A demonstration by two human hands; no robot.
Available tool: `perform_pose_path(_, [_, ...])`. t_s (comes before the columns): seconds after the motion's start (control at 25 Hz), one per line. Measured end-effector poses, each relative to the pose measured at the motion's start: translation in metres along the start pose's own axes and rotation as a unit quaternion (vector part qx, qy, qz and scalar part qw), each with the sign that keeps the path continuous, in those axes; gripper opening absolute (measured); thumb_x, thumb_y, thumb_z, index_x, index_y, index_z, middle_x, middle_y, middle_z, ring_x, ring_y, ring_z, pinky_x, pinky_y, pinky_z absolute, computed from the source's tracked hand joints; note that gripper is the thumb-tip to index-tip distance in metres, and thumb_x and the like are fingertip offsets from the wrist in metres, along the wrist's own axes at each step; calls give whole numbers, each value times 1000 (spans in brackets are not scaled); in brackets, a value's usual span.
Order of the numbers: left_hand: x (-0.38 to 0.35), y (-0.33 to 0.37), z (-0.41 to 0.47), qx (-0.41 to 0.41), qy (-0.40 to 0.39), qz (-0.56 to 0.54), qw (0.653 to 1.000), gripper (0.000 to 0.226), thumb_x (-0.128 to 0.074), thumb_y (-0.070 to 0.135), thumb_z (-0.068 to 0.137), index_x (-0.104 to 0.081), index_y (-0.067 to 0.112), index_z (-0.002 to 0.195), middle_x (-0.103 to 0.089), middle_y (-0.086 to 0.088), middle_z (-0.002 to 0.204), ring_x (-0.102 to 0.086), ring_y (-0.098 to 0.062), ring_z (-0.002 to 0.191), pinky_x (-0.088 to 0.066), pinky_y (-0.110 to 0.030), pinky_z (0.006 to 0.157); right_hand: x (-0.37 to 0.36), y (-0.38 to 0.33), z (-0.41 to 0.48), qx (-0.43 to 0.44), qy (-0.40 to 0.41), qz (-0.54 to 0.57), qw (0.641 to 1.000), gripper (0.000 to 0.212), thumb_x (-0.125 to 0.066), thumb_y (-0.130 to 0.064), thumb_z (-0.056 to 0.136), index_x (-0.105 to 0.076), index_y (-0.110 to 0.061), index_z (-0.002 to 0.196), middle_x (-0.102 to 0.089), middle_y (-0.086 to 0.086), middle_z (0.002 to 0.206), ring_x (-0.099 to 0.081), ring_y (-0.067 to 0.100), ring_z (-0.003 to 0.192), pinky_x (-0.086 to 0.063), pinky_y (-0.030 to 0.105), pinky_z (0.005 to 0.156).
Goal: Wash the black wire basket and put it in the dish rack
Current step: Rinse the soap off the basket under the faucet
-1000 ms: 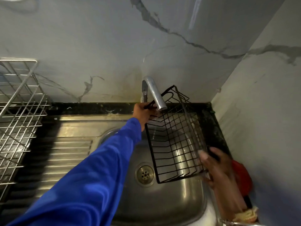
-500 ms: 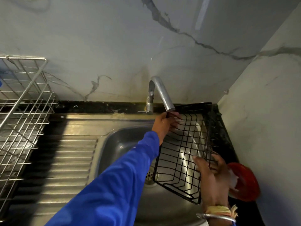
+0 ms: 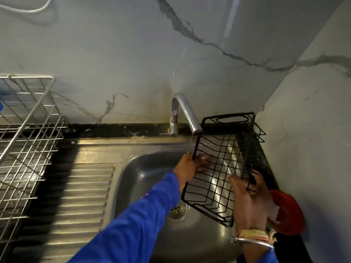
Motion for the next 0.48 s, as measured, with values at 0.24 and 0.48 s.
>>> perform_pose_path(0.24, [52,50,34,-37,58,-127,990,27,-53,11,103,-61,4,128,-73,-18,117,-71,-22,86,-56,-38,79,-19,23,-24,10,-54,-38,998,82,-68,-53,57,-51,-26,132,-62,3,124,-59,24,112,-50,46,94])
perform_pose_path(0.48, [21,-1,7,-10,-51,-15,999,30,-53,19,106,-63,9,132,-72,-14,124,-70,-25,110,-60,-36,92,-21,0,-2,14,46,30,998,68,-72,-38,64,-56,-24,129,-69,2,109,-64,13,94,-52,33,79])
Point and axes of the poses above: each hand's wrist, its own z-axis towards the middle knuckle, its own x-axis out of the back of the hand, y = z × x, the point moved 4 cm from there along z, towards the middle knuckle
